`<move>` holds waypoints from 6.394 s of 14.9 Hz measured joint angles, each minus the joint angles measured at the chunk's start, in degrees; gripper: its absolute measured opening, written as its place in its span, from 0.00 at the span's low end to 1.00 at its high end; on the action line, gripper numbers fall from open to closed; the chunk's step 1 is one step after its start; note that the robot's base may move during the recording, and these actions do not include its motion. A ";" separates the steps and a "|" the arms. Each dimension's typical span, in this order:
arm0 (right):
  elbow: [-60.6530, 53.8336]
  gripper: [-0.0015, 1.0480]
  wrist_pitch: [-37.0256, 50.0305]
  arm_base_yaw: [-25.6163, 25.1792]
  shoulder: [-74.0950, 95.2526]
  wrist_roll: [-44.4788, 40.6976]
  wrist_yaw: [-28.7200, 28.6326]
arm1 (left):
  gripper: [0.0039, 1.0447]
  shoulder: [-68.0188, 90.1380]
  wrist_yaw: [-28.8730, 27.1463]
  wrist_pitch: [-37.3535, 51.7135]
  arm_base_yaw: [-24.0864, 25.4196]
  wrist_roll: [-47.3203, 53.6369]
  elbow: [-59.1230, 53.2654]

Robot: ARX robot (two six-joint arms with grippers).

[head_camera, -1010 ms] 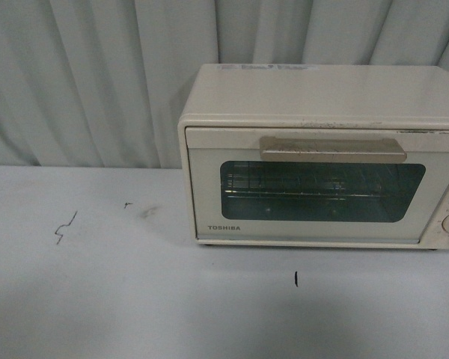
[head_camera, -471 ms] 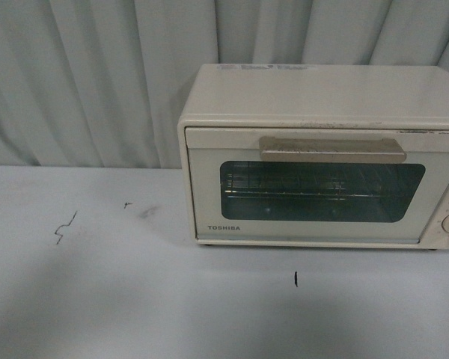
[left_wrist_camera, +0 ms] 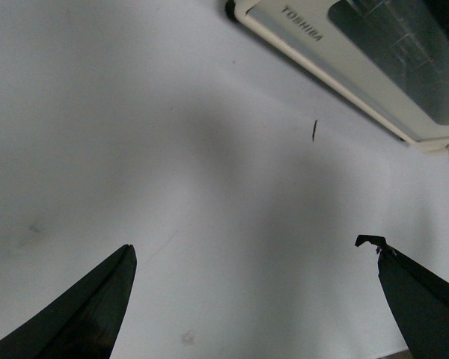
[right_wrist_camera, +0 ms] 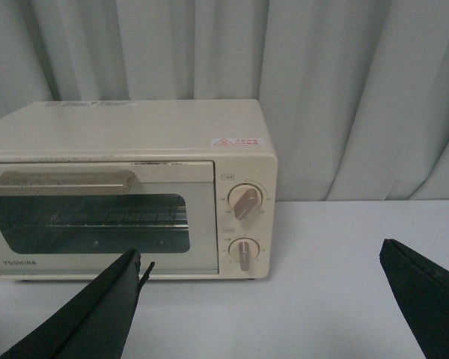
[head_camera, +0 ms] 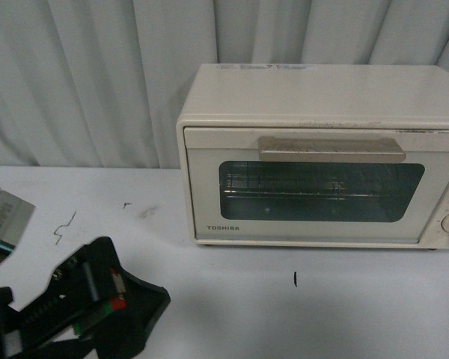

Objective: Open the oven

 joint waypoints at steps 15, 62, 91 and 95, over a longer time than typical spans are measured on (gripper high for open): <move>0.00 0.94 0.00 0.00 0.00 0.00 0.00 | 0.94 31.08 1.11 14.23 -6.75 -22.71 13.77; 37.29 0.02 23.69 16.63 84.61 -86.82 -2.34 | 0.94 31.98 -1.62 12.85 -5.99 -23.65 14.43; 45.07 0.02 -10.80 22.08 70.27 -66.03 -6.05 | 0.94 31.98 -1.64 12.81 -5.99 -23.45 14.45; 47.65 0.31 -10.97 22.14 66.14 -68.46 -5.35 | 0.94 31.98 -1.66 12.79 -5.99 -23.45 14.45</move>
